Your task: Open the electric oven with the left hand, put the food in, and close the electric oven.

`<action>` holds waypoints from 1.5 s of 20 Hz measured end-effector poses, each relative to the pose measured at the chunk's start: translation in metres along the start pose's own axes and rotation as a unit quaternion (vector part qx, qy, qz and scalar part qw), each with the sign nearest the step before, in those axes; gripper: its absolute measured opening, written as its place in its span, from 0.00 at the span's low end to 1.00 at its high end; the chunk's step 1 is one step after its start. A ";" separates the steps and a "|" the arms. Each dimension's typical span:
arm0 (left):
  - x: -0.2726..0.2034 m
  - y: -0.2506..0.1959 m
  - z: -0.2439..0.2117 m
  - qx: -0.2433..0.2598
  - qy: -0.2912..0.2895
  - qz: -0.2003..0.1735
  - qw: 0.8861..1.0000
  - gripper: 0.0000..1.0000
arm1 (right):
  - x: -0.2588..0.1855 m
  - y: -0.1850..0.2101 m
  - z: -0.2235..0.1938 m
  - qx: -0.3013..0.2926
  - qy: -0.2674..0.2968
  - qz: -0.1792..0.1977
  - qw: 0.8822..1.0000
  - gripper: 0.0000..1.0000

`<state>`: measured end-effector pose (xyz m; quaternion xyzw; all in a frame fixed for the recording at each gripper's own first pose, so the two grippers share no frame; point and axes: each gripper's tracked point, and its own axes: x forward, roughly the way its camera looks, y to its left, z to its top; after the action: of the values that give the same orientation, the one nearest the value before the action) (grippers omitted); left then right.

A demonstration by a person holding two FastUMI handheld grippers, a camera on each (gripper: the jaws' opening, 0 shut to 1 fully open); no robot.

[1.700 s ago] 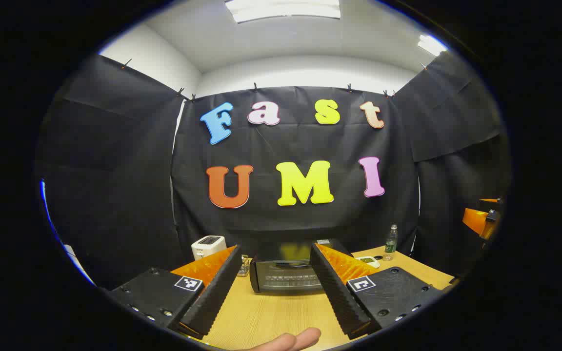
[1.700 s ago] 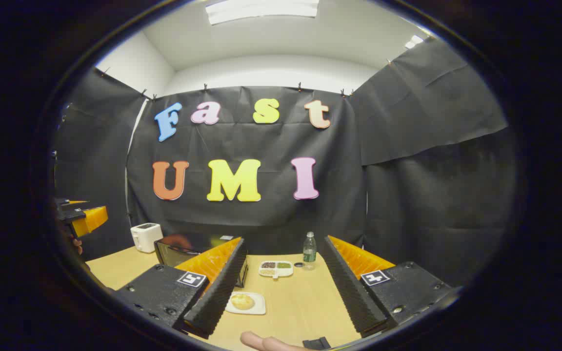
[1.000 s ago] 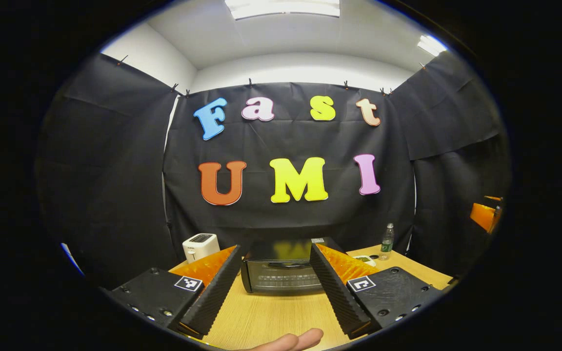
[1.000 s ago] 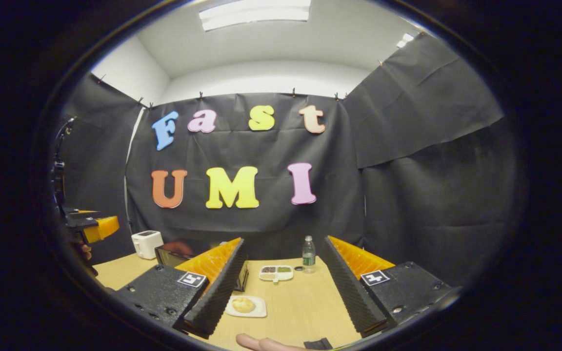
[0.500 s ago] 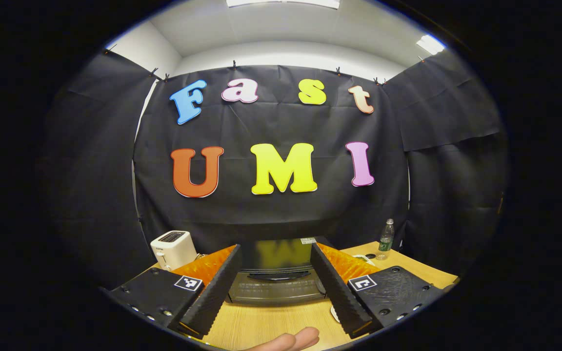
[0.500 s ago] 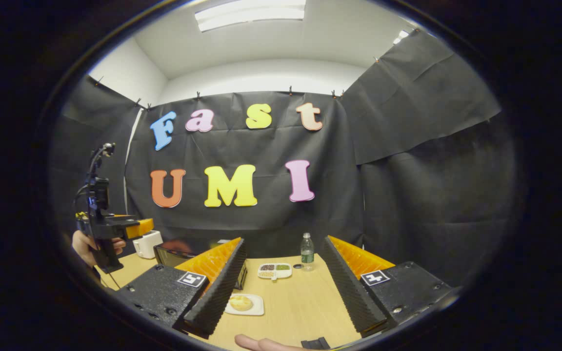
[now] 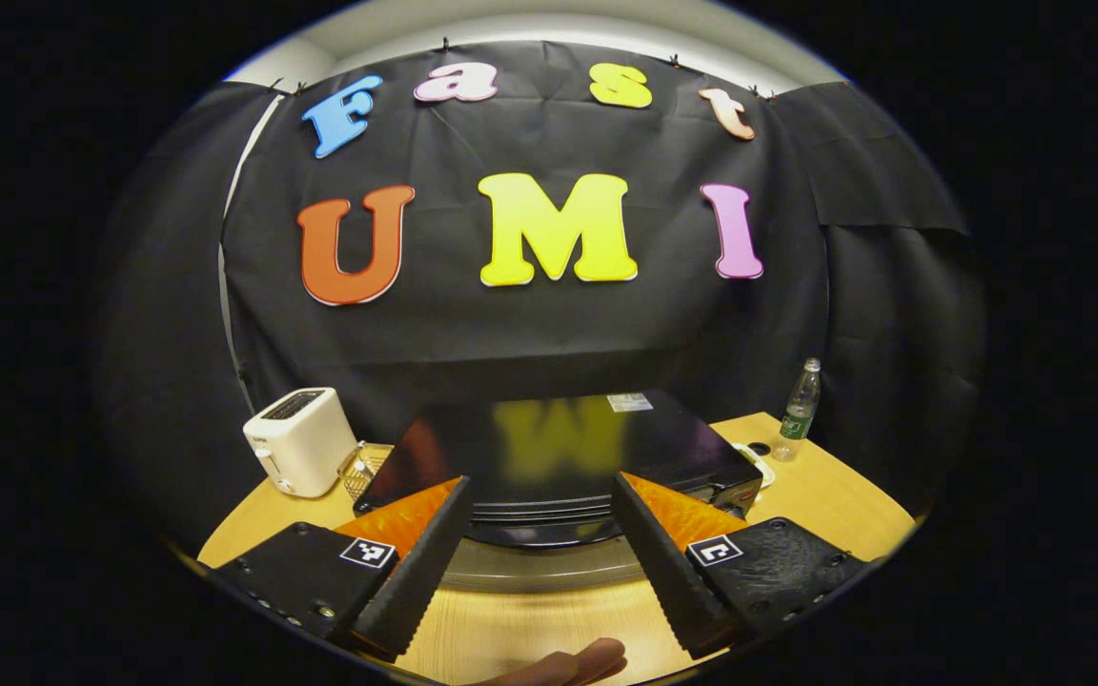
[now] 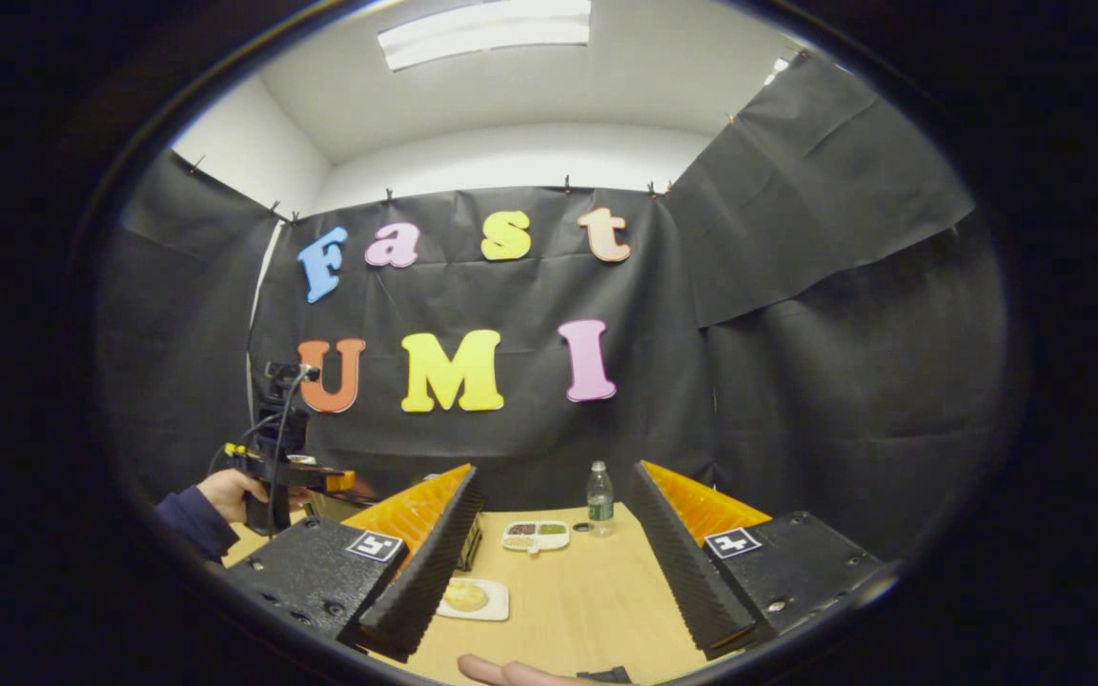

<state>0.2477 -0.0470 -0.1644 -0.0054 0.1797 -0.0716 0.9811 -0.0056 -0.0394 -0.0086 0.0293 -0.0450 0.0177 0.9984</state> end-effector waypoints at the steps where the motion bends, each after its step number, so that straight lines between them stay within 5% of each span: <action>1: 0.007 -0.003 -0.008 -0.006 0.016 -0.005 1.000 0.96 | 0.000 -0.002 0.001 -0.001 -0.004 0.002 1.000 0.96; 9: 0.017 -0.008 -0.033 -0.009 0.060 0.005 0.998 0.97 | -0.004 -0.021 -0.002 -0.007 -0.014 -0.017 1.000 0.96; 30: -0.062 -0.019 -0.099 -0.007 0.078 0.008 0.997 0.97 | -0.006 -0.007 -0.012 -0.004 -0.003 -0.009 1.000 0.96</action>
<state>0.1529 -0.0551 -0.2344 -0.0047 0.2566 -0.0624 0.9645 -0.0107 -0.0460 -0.0213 0.0256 -0.0476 0.0086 0.9985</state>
